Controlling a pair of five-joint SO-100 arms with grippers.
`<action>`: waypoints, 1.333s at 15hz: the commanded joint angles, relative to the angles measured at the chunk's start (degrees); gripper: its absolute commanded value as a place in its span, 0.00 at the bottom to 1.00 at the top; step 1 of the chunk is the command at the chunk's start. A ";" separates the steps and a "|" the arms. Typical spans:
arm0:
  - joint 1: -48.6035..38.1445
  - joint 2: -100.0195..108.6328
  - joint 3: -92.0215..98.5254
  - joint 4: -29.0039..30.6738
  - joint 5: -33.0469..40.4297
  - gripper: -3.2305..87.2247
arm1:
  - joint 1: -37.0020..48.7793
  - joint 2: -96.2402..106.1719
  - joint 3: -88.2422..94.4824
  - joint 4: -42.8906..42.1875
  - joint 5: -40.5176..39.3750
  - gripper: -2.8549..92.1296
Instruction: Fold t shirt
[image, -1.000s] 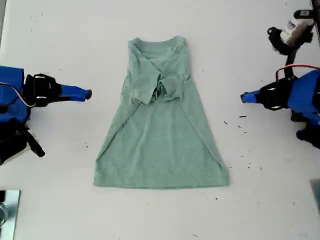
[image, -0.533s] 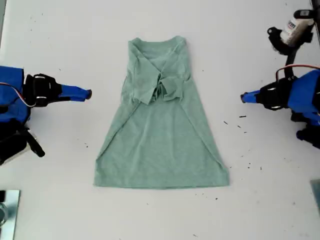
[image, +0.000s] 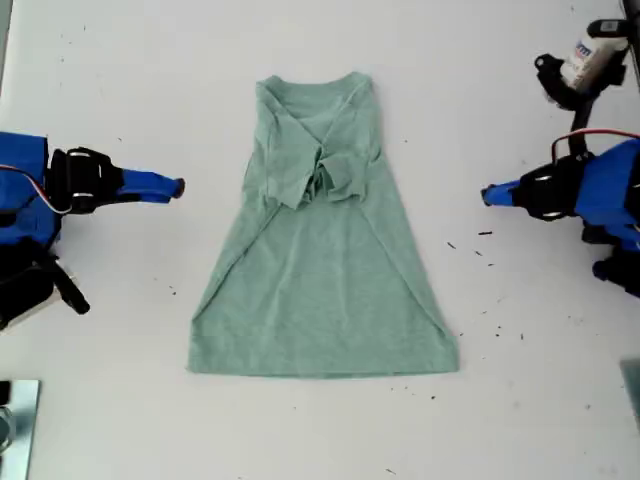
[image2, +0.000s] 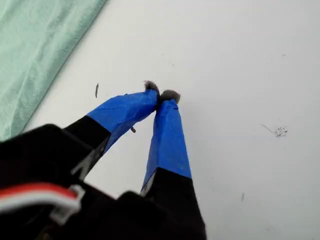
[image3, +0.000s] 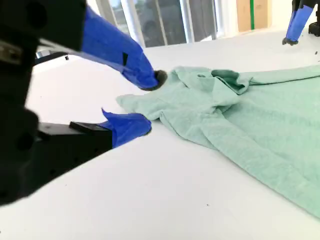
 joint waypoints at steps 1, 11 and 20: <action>0.62 0.44 0.53 0.09 -0.70 0.10 | 1.32 0.35 3.43 0.09 1.14 0.06; -1.67 0.44 0.79 -1.05 -0.70 0.03 | -21.27 -46.32 -54.93 11.60 33.49 0.05; -0.62 0.44 0.97 -0.70 -0.26 0.06 | -45.88 -82.62 -86.04 22.68 47.11 0.41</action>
